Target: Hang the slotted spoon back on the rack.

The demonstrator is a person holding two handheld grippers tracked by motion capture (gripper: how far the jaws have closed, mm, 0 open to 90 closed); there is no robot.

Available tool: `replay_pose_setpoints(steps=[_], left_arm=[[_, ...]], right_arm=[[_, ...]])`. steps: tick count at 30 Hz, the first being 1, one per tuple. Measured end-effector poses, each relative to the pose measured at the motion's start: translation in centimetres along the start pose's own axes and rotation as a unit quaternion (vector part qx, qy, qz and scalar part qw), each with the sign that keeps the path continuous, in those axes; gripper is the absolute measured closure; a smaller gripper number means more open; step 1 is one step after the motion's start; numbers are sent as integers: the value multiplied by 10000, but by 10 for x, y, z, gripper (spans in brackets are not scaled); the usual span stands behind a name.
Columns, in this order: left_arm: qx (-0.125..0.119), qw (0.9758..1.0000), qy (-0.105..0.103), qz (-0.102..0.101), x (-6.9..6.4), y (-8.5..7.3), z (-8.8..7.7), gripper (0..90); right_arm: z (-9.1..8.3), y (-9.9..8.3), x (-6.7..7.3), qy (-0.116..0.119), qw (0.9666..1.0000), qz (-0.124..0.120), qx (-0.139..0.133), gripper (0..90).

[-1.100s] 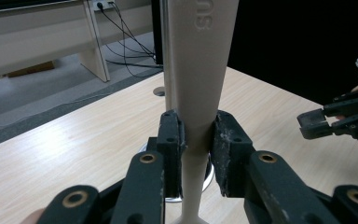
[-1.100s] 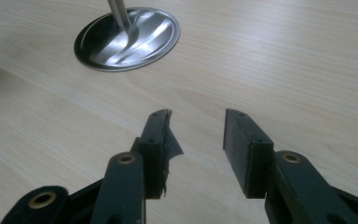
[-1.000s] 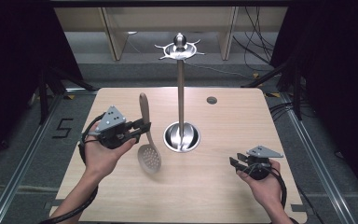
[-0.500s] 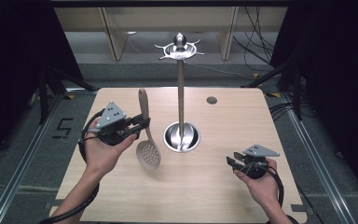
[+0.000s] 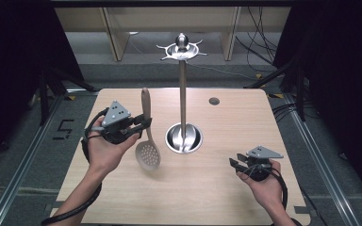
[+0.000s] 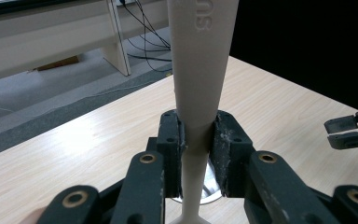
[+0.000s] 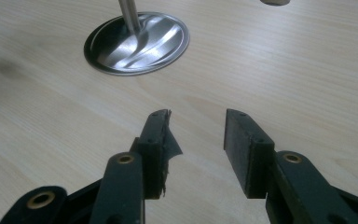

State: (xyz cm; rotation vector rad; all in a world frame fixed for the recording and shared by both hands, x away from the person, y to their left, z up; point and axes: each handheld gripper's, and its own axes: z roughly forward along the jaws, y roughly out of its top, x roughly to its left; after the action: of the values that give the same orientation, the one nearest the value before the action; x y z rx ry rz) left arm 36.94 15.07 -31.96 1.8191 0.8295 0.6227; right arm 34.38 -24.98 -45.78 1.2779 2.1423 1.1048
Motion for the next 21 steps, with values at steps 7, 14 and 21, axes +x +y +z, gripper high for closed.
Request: replay_pose_setpoints(steps=[7,14,21], left_arm=[[133,9998,128,53,0,6,0,734],[246,9996,63,115,3,11,2,734],[400,9982,-367,246,14,12,6,734]], right_arm=[[-3,-1,3,-59,10000,58,10,605],[-2,-1,2,18,9999,82,-70,603],[-3,-1,2,-54,10000,-5,-9,602]])
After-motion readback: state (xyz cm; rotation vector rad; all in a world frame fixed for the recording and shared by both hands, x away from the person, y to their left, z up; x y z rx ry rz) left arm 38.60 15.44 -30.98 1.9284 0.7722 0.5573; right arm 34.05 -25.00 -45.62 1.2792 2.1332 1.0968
